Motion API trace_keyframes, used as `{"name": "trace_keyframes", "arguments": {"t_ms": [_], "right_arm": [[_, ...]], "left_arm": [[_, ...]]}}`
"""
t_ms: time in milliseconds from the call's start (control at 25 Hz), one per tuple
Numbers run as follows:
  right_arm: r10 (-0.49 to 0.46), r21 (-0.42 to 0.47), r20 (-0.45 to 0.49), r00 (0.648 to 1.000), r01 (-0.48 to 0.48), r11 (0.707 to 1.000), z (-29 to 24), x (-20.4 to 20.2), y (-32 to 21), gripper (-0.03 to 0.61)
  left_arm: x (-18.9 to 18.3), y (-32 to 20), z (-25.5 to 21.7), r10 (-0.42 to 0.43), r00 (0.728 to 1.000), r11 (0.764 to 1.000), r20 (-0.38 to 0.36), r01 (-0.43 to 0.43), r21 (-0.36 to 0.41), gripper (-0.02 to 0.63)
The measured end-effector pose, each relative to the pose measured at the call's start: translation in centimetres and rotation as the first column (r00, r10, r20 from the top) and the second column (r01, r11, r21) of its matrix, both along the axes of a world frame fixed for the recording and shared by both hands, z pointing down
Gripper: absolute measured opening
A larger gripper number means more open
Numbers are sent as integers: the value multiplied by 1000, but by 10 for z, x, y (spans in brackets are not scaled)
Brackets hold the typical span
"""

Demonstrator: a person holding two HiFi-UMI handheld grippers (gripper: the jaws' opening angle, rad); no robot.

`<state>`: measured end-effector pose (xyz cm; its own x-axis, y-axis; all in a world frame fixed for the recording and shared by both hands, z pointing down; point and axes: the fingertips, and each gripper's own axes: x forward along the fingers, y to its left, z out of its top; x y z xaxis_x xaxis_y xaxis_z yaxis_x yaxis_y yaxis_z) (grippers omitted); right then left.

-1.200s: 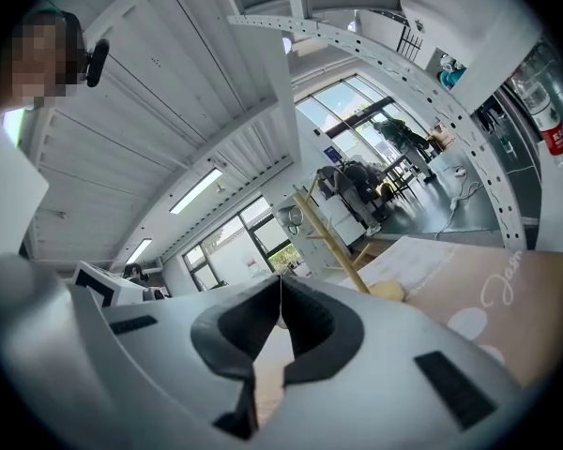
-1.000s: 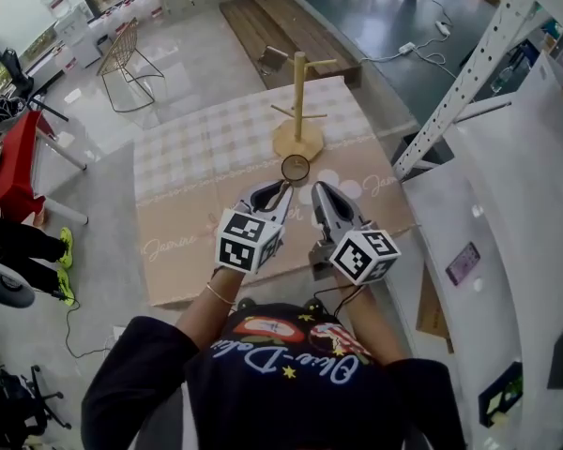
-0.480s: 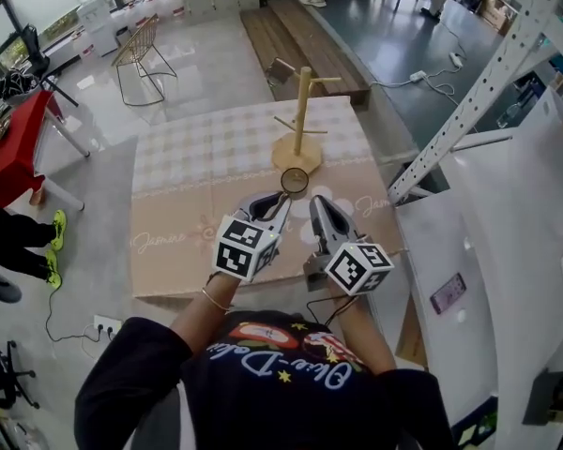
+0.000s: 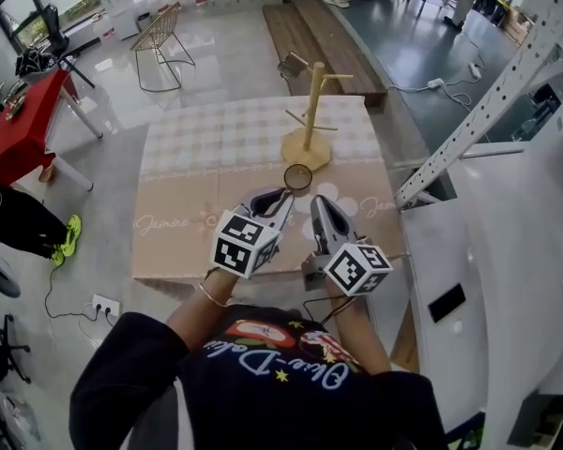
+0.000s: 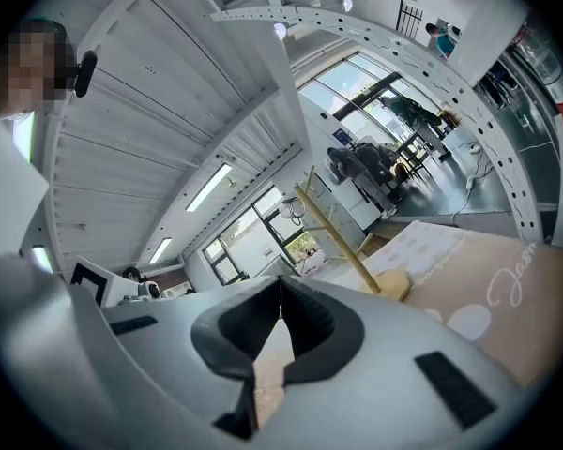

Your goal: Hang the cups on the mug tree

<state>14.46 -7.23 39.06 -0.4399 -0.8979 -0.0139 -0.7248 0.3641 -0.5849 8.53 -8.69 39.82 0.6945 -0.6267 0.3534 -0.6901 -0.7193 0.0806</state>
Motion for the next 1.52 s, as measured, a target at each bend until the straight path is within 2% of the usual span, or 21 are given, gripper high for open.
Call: {"name": "trace_keyframes", "arguments": {"t_ms": [480, 1160, 1520], "right_arm": [[-45, 15, 38, 998, 44, 999, -7, 0, 4, 11], [15, -1, 93, 996, -15, 1000, 2, 23, 11, 11], [54, -17, 67, 996, -53, 998, 6, 37, 10, 11]], "left_arm": [[7, 3, -12, -15, 1000, 1000, -15, 15, -3, 46], [22, 6, -19, 22, 1000, 1000, -14, -22, 21, 46], [36, -1, -17, 61, 998, 998, -19, -61, 13, 46]]}}
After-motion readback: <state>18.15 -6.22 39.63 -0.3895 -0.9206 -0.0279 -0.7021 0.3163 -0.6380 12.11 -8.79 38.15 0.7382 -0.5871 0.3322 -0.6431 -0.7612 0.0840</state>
